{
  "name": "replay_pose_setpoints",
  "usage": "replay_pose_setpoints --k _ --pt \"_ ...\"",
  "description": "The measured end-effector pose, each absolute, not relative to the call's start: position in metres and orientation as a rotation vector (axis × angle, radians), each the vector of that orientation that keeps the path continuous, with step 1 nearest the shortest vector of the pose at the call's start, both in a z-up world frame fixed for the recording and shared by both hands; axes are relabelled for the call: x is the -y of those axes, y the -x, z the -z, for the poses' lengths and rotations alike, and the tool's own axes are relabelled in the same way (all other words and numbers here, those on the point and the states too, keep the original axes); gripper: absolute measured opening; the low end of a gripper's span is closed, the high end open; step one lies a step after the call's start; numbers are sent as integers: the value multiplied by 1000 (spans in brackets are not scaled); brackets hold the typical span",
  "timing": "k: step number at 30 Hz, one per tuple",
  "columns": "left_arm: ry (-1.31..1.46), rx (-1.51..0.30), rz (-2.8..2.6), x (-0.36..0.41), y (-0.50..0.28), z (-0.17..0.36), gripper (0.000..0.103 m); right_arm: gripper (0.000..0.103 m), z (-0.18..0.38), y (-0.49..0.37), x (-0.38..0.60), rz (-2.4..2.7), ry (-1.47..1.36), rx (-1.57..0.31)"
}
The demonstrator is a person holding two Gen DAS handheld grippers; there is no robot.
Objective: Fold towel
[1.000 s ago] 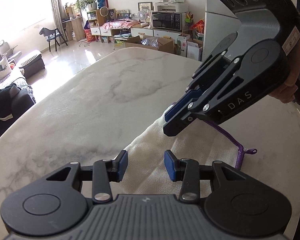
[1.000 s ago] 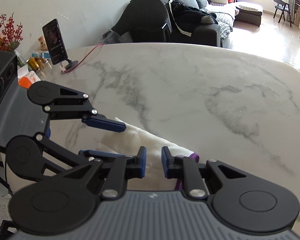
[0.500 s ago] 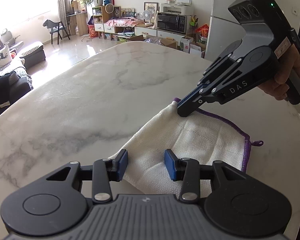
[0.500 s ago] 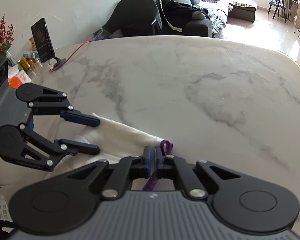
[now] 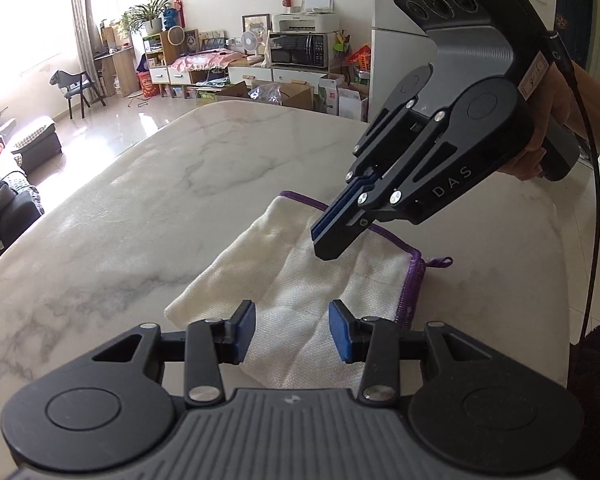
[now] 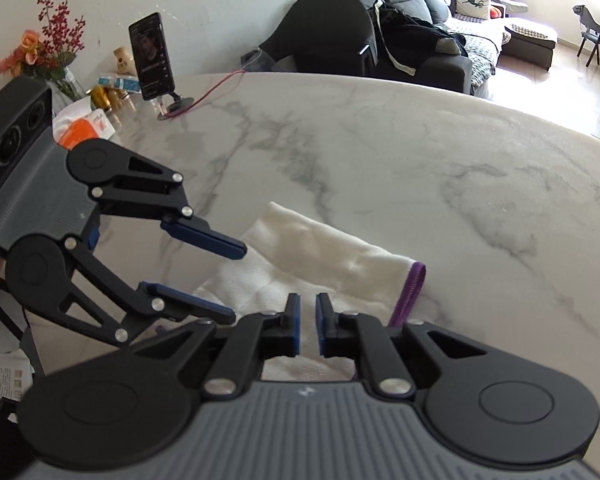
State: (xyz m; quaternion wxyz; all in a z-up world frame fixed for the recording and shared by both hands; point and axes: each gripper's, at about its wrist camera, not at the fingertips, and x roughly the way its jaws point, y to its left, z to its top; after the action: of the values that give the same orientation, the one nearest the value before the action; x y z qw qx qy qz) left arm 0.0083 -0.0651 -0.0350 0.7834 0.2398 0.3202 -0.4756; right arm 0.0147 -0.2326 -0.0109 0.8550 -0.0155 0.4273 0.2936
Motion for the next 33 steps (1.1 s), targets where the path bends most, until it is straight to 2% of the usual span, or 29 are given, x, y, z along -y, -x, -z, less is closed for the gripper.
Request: replay_pose_setpoints --k 8,14,33 --pt "-531 -710 1093 66 10 47 41 15 20 2 205 -678 123 -915" --pt "-533 -727 1103 61 16 64 29 14 29 17 207 -679 173 -897" --pt "-449 -690 1097 40 15 70 29 14 32 40 255 -622 82 -885"
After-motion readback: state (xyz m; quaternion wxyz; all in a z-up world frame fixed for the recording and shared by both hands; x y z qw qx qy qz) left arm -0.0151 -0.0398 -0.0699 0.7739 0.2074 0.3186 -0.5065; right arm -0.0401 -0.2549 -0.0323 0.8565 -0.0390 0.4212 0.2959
